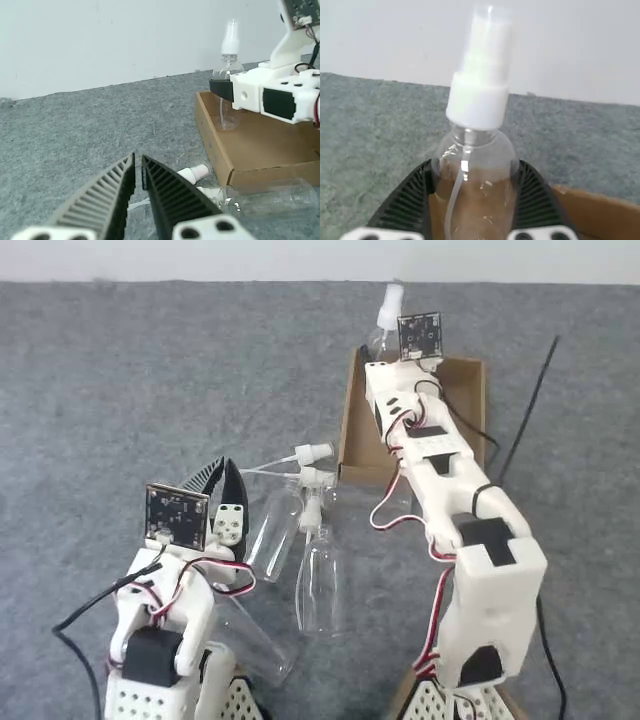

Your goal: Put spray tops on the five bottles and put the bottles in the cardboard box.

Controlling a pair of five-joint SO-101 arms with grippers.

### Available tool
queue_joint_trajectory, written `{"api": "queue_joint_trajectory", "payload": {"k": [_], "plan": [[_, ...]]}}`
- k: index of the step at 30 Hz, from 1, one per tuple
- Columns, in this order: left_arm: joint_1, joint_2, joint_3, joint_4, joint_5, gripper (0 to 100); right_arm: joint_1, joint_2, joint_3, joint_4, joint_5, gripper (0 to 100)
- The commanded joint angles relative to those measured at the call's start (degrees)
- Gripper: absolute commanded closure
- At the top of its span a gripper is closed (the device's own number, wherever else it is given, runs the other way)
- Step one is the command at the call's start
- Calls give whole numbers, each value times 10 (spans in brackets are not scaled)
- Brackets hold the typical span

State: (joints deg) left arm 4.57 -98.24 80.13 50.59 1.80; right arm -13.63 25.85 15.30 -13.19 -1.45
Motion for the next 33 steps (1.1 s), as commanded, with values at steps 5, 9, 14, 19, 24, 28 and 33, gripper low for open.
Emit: {"api": "queue_joint_trajectory", "payload": {"k": [5,9,14,19,24,28,33], "plan": [[-1,-6,-4,-15,-1,988,-22,2,-40,-16,-6,993],[-2,-6,-4,-15,-1,988,-20,6,-37,-16,-5,993],[-4,-6,-4,-15,0,988,-20,6,-35,-11,-3,991],[-4,-6,-4,-15,0,988,-17,6,-34,-10,-2,991],[-4,-6,-4,-15,0,988,-22,0,-16,-12,-1,957],[-4,-6,-4,-15,0,988,-22,0,-11,-11,-1,865],[-4,-6,-3,-15,0,988,-22,0,-11,-11,-1,854]]}}
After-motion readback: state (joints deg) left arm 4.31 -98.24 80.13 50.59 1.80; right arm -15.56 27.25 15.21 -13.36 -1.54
